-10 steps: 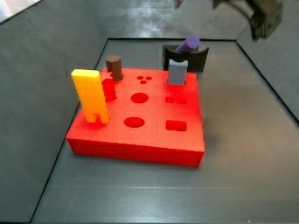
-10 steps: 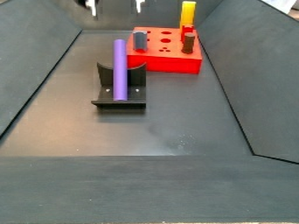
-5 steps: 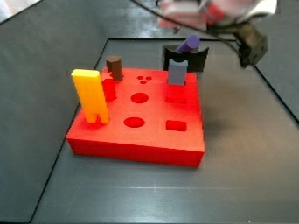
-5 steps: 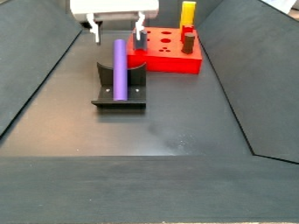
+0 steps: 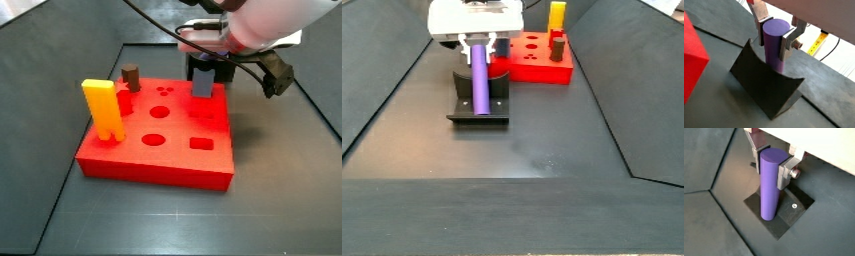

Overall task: Pick up the round object. Move up. Place the round object on the fixture. Regrasp the round object. Move to above the board. Insert the round object.
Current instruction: Move to above the board.

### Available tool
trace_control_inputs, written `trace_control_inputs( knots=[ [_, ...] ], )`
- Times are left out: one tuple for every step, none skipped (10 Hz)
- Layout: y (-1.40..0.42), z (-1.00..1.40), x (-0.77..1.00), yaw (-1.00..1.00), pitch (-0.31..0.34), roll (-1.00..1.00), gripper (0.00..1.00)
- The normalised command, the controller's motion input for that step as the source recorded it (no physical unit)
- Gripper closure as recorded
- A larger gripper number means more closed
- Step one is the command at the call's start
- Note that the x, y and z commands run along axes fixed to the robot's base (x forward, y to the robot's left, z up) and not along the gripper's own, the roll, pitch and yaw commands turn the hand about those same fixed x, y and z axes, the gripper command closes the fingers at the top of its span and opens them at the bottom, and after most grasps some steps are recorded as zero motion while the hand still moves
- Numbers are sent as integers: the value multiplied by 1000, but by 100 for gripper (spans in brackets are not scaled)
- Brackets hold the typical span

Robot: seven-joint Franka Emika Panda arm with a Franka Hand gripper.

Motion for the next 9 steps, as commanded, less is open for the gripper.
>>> trace_control_inputs(
  knots=[
    [185,1000,-89,-55,-209,-203,100],
    [179,1000,-97,-91,-203,-200,100],
    [170,1000,-98,-131,-184,-179,100],
    [167,1000,-98,-156,-147,-161,100],
    [162,1000,-98,-172,-102,-138,100],
    [158,1000,-98,-173,-50,-126,100],
    [156,1000,-100,-167,-27,-125,100],
    [150,1000,-104,-134,17,-120,100],
    [147,1000,-105,-119,32,-115,100]
  ],
)
